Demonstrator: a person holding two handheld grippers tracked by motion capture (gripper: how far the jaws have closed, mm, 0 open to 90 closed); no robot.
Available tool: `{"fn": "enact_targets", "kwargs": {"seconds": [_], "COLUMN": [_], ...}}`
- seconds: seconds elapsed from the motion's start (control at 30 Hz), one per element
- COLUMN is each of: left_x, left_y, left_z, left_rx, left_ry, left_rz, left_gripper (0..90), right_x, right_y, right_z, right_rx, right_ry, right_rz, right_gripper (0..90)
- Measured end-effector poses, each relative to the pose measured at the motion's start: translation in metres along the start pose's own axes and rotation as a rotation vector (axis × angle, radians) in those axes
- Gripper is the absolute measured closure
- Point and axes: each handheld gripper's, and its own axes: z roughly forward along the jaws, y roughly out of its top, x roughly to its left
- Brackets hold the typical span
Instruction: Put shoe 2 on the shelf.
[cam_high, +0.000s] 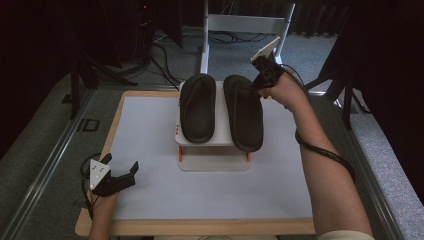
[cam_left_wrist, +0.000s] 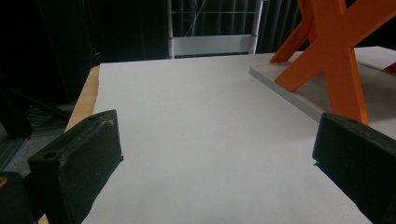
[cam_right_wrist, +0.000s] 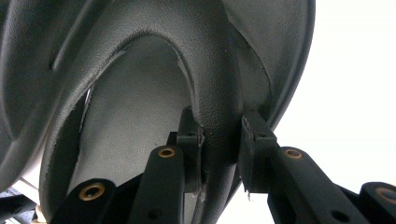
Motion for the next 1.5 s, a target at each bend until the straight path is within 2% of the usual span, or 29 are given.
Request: {"fn": "enact_targets", "kwargs": {"seconds": [0.43, 0.8, 1.13, 1.5], "left_x": [0.000, 0.000, 0.000, 0.000], "left_y": [0.000, 0.000, 0.000, 0.000], "left_z": [0.000, -0.001, -0.001, 0.000], "left_rx": [-0.005, -0.006, -0.005, -0.002], "left_ry": [-0.004, -0.010, -0.013, -0.014], "left_rz": [-0.004, -0.004, -0.003, -0.001], "left_gripper": [0.9, 0.9, 0.9, 1.0], "right_x": [0.011, 0.011, 0.015, 0.020], "right_y": [0.013, 0.024, 0.028, 0.025], "right_z": [0.014, 0.020, 0.023, 0.019], "right_rx": [0.018, 0.013, 0.017, 0.017], "right_ry": [-0.006, -0.022, -0.043, 0.001], "right_rz": [0.009, 0.040, 0.044, 0.031], "right_gripper": [73.1, 73.2, 73.0, 69.4]}}
